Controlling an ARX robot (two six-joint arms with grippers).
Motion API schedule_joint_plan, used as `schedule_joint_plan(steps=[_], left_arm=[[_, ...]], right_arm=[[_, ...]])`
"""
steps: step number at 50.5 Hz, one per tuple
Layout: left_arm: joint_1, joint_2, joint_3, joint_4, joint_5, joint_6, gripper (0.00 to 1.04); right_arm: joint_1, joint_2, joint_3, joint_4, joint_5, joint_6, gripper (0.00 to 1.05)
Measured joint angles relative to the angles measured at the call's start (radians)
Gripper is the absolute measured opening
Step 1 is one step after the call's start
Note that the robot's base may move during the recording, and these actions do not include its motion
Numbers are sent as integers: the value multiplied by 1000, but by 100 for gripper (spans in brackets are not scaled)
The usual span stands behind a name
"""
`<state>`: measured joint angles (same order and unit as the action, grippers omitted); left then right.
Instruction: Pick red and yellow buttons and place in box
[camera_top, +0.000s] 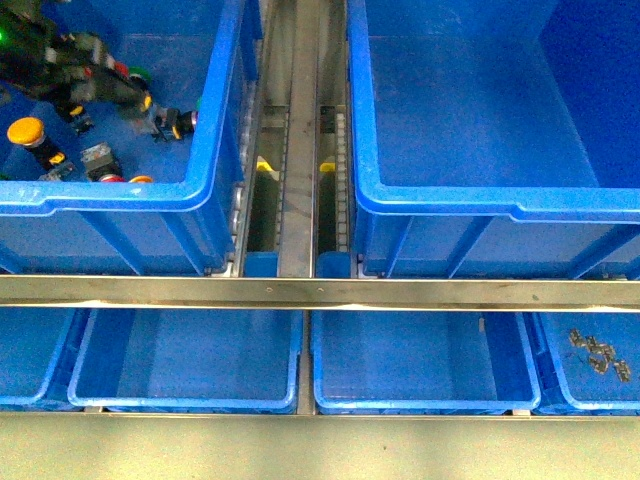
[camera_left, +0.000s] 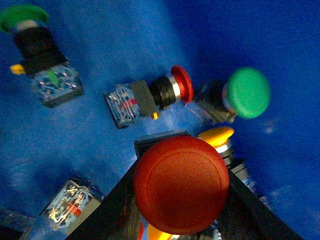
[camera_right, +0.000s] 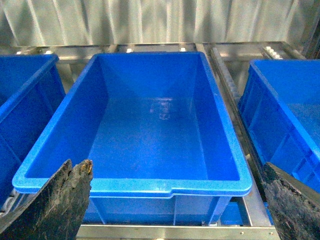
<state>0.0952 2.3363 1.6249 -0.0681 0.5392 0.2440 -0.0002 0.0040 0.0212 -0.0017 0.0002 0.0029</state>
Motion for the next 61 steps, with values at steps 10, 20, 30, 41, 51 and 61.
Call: schedule_joint_plan(steps=[10, 20, 30, 41, 51, 61], left_arm=[[92, -212, -184, 71, 116, -274, 33], [108, -398, -381, 84, 224, -460, 33], [23, -537, -485, 103, 262, -577, 33], [-150, -636, -579, 173, 237, -738, 33], [-363, -642, -630, 306, 120, -962, 33], [-561, -611, -621, 399, 6, -1135, 33]], right_arm=[[0, 0, 0, 0, 0, 0, 99], [0, 0, 0, 0, 0, 0, 99], [0, 0, 0, 0, 0, 0, 99], [0, 0, 0, 0, 0, 0, 99], [0, 0, 0, 0, 0, 0, 99], [0, 0, 0, 0, 0, 0, 99]])
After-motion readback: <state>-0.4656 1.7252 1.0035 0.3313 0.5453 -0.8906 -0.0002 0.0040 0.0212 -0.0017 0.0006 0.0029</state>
